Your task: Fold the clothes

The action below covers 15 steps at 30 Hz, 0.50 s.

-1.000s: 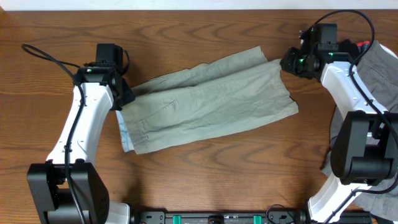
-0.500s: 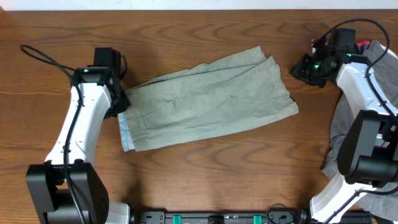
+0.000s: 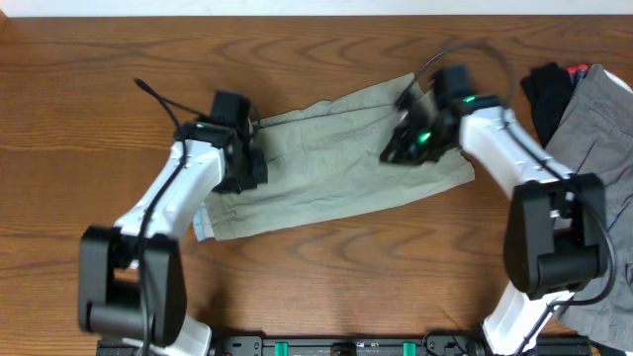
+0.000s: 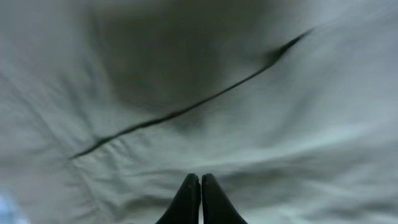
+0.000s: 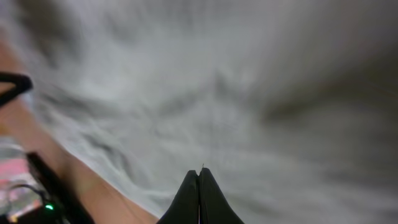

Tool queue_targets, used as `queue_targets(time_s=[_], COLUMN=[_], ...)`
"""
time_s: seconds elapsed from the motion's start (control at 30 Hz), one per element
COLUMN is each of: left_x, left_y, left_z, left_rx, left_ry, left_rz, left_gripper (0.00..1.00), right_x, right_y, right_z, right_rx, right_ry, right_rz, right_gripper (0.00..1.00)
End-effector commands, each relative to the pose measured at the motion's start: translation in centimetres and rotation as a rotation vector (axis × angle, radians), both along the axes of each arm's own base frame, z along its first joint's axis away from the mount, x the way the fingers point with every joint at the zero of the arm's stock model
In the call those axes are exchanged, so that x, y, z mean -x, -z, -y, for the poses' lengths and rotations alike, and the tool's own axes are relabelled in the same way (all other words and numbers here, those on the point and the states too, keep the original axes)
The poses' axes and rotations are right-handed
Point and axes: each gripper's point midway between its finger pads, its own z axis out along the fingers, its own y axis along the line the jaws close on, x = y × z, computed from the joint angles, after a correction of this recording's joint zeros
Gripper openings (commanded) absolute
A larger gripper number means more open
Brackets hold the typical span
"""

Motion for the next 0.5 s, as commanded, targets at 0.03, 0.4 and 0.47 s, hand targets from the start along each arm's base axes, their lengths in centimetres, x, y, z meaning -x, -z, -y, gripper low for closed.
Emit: queue_targets(time_s=[0.03,0.4,0.47], left_x=[2.4,4.5,4.8], left_y=[3.6,4.8,4.7], left_z=[-1.7,-4.6,-5.1], left_rx=[-0.085,-0.211,-0.211], left_ry=[0.008,-0.021,-0.036], left_rz=[-0.114,-0.202,-0.216], left_gripper=[0.06,0.06,0.06], right_x=[2.1,6.5,6.4], right_y=[4.1,7.7,7.0], right_z=[3.8,16.3,16.4], right_rx=[0.279,0.626,0.547], right_ry=[0.158,0.534,0.501], right_rz=[-0.114,-0.321,-0.328], right_gripper=[0.01,0.01,0.01])
